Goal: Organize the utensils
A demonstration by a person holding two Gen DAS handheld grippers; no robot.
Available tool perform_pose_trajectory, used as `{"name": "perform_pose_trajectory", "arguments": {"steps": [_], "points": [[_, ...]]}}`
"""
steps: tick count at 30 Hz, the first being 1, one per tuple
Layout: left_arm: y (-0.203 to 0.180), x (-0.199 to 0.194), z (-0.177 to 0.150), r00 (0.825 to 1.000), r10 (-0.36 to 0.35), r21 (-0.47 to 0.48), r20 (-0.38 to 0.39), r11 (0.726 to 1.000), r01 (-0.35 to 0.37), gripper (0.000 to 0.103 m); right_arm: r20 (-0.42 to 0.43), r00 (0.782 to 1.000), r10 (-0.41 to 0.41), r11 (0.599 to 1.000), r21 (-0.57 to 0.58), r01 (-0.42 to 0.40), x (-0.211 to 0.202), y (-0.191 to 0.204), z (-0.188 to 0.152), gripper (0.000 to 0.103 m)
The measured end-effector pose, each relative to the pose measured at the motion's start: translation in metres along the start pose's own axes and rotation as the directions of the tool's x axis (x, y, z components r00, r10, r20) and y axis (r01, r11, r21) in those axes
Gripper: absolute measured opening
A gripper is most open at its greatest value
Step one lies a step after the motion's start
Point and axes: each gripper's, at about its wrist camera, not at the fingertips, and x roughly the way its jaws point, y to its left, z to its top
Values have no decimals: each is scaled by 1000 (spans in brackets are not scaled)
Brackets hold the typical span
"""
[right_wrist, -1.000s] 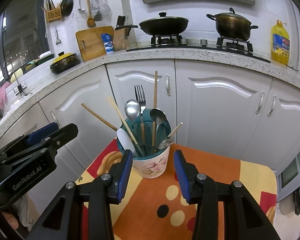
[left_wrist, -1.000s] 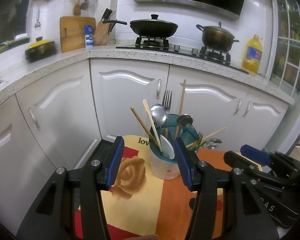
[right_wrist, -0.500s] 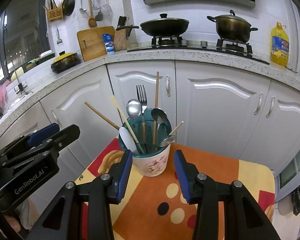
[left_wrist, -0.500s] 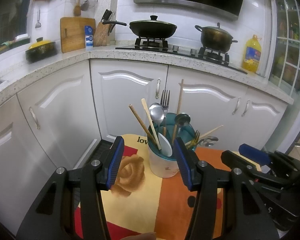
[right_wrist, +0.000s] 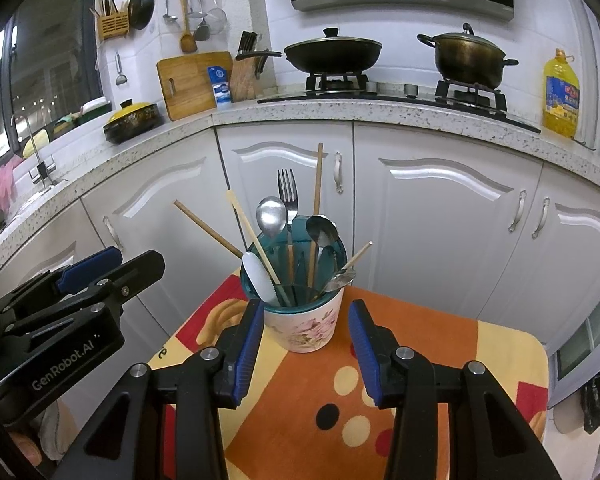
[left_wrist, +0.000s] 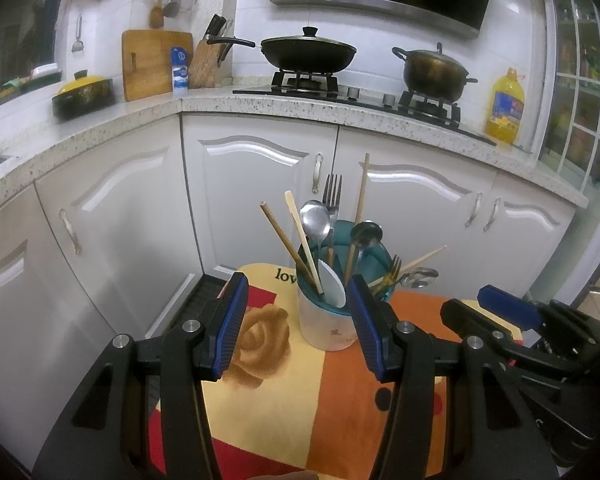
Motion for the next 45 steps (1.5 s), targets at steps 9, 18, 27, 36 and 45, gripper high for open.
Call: {"name": "perform_pose_trajectory", "arguments": {"steps": [9, 18, 27, 36, 45], "points": [[0, 4, 0, 1000, 1, -2, -11, 1000, -1, 51, -4, 1000, -1, 1000, 0, 1, 1, 1, 0, 43], [1, 5, 0, 1000, 0, -4, -15, 1000, 0, 51, -11, 1000, 1, 1000, -7, -1, 4, 1, 0, 44], [1, 10, -1, 1000, 2, -8, -30, 1000, -2, 51, -15, 1000, 0, 1000, -10, 0, 7, 3, 0, 45], [2, 14, -2, 999, 4, -11, -38, 1000, -5, 51, -20, 1000, -1, 1000, -12, 1, 9, 3, -1, 45], [1, 17, -5, 999, 3, -4, -48, 1000, -3, 51, -27, 1000, 1, 1000, -7, -2, 14, 1, -3, 46]]}}
